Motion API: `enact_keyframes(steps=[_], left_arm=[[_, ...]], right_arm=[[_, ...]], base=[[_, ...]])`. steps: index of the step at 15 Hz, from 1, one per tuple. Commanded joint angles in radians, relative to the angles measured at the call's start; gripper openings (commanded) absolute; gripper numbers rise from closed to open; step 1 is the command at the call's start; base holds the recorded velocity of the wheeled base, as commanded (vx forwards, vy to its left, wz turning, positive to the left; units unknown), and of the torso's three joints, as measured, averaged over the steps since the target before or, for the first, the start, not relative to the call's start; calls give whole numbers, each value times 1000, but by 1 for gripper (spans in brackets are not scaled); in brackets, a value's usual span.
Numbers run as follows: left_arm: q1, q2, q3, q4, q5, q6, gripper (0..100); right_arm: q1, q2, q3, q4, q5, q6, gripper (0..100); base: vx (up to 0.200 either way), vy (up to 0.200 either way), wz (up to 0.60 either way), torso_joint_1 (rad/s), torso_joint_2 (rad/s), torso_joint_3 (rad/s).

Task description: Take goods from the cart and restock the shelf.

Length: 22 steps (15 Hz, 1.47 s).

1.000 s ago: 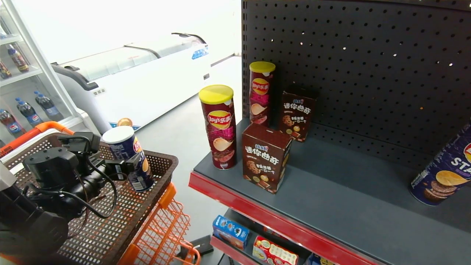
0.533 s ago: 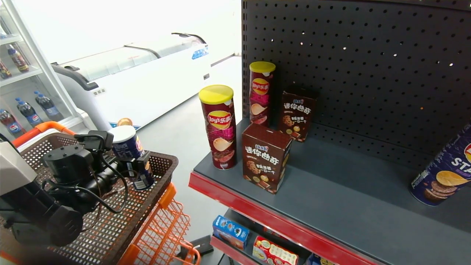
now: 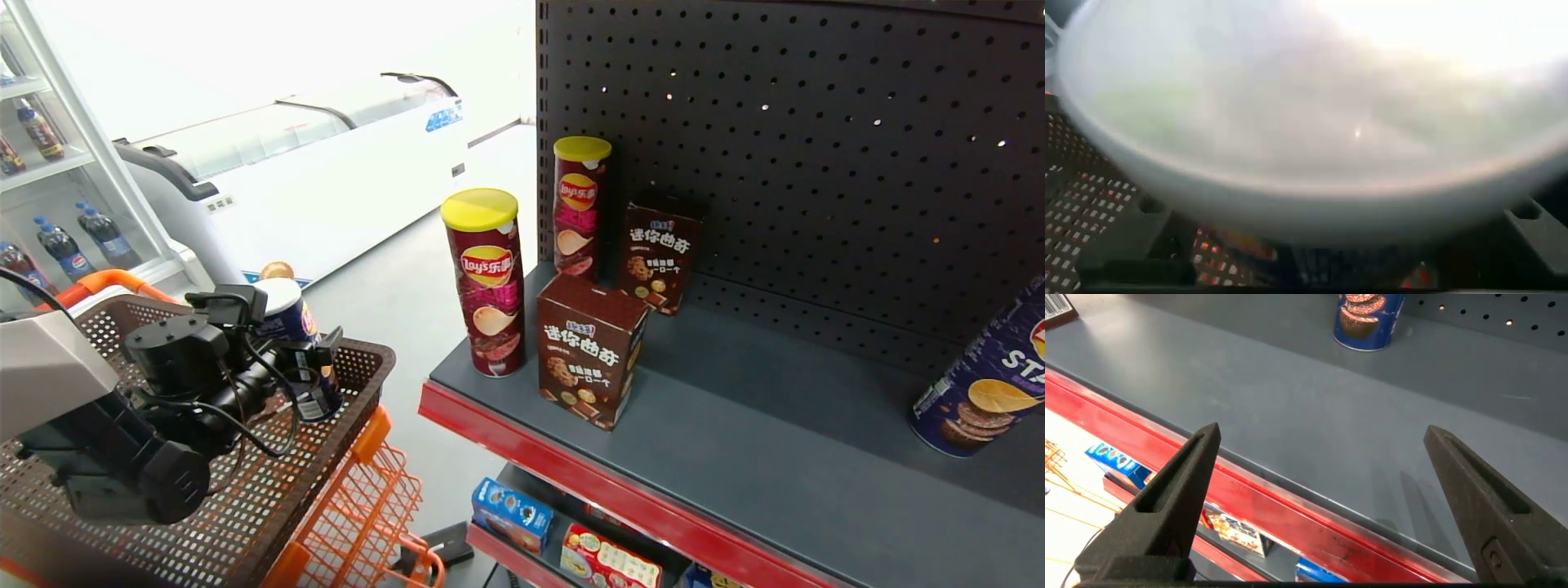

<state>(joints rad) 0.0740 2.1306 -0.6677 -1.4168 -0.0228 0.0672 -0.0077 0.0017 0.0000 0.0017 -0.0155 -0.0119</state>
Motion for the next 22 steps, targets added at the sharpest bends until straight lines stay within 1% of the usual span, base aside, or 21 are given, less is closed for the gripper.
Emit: enact_keyframes(steps=[1,2,3,4,5,6,10,12,13,20,21,22], left_arm=[[-2,40,-41,2,0,9,100],[-3,49,-52,-4,1,9,100],[-5,61,-86,-4,0,13,100],[-5,61,-92,-2,0,19,100],[-5,61,-92,-4,1,31,100],[-5,60,-86,-4,1,34,100],[-3,25,-67,6,0,34,100],[-14,25,-70,-4,1,34,100],[-22,26,-75,-7,3,34,0],[-22,32,-66,-2,3,36,0],[-19,15,-64,1,1,36,0],[-20,-47,-43,12,-2,32,0]], right_arm=[[0,0,0,0,0,0,100],[0,1,0,0,0,0,100],[0,1,0,0,0,0,100],[0,0,0,0,0,0,100],[0,0,0,0,0,0,100],[0,1,0,0,0,0,100],[0,0,0,0,0,0,100],[0,1,0,0,0,0,100],[0,0,0,0,0,0,100],[0,0,0,0,0,0,100],[0,1,0,0,0,0,100],[0,1,0,0,0,0,100]], base=[[0,0,0,0,0,0],[0,0,0,0,0,0],[0,0,0,0,0,0],[0,0,0,0,0,0],[0,0,0,0,0,0],[0,0,0,0,0,0],[0,0,0,0,0,0],[0,0,0,0,0,0],[0,0,0,0,0,0],[0,0,0,0,0,0],[0,0,0,0,0,0],[0,0,0,0,0,0]])
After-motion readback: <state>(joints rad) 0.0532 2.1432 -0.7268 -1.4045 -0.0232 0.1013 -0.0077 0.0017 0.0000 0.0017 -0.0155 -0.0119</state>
